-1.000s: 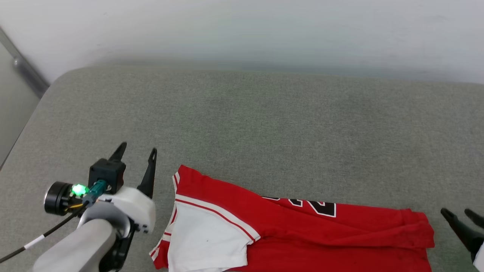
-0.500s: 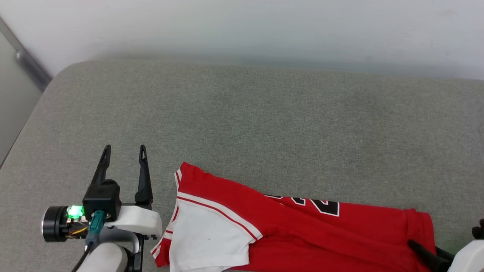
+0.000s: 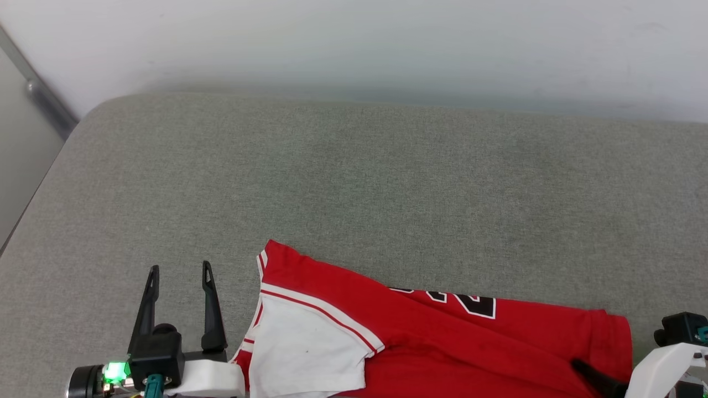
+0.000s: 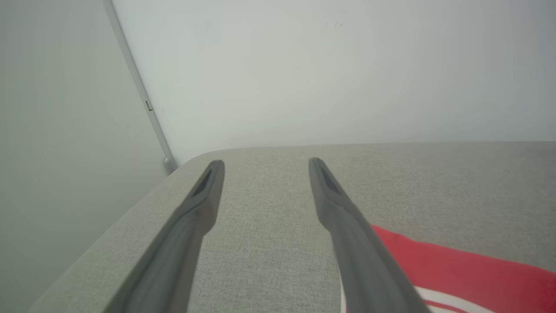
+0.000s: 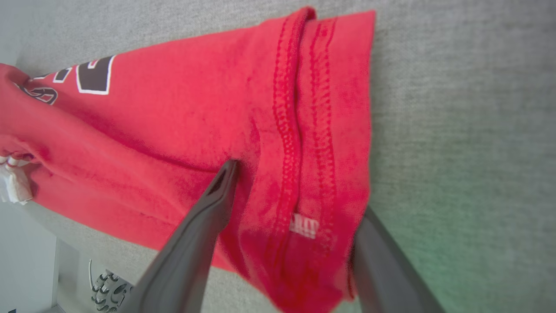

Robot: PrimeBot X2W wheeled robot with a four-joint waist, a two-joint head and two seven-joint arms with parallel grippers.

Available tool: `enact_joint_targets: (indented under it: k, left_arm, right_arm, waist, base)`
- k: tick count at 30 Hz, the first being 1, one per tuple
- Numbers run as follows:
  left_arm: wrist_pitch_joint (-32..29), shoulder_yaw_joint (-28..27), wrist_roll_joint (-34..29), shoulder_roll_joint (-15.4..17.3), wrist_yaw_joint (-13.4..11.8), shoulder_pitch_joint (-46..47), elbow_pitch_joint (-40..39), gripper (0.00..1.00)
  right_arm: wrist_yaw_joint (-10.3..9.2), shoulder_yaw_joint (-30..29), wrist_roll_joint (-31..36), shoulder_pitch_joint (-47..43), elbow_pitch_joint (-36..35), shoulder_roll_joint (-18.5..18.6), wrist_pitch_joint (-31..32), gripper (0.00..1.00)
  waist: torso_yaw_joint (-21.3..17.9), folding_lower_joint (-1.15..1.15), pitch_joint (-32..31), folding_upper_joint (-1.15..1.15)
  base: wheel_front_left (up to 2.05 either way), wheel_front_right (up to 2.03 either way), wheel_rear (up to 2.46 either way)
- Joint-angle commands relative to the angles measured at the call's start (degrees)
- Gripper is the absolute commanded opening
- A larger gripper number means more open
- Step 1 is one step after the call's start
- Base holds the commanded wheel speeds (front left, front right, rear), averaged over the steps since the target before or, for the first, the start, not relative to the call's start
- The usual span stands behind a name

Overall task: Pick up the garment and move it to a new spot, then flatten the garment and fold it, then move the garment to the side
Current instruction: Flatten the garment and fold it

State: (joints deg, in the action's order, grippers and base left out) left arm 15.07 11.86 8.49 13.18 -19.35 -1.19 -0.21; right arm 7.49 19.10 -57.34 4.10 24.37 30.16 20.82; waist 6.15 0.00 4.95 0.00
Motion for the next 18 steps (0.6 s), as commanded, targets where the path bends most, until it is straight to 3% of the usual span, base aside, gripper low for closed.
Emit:
enact_joint_targets:
  k: [1,2,3,10,18]
  left_arm:
    - [0.1,-1.0,-1.1,-0.8,0.7,-1.2,-0.4,1.00]
    - [0.1,-1.3,-1.5,-1.5,1.3,-1.8,-0.5,1.00]
    - [0.1,-1.5,-2.0,-2.0,2.2,-2.3,-0.5,1.00]
    - [0.1,-3.4,-4.2,-3.8,6.6,-4.8,-0.2,1.00]
    - [0.1,-5.2,-5.5,-5.2,9.8,-7.0,0.4,1.00]
  right_arm:
    - [0.07,2.8,0.4,-0.1,1.3,-3.2,1.4,0.36]
    - [0.07,3.0,0.4,0.4,1.6,-3.2,1.3,0.03]
    - [0.07,3.2,0.5,0.7,1.9,-3.2,1.2,0.00]
    - [-0.03,2.9,0.9,2.0,3.0,-0.1,-0.5,0.00]
    - [-0.04,-0.5,0.1,0.1,3.5,7.1,-2.0,0.00]
  waist:
    - [0.0,0.00,-0.2,0.00]
    - [0.1,0.00,-0.3,0.00]
    - [0.1,0.00,-0.5,0.00]
    - [0.0,0.00,-2.6,0.00]
    - [-1.1,0.00,-5.3,0.00]
  base:
    - [0.00,0.00,0.00]
    - [0.00,0.00,0.00]
    - [0.00,0.00,0.00]
    - [0.00,0.00,0.00]
    - [0.00,0.00,0.00]
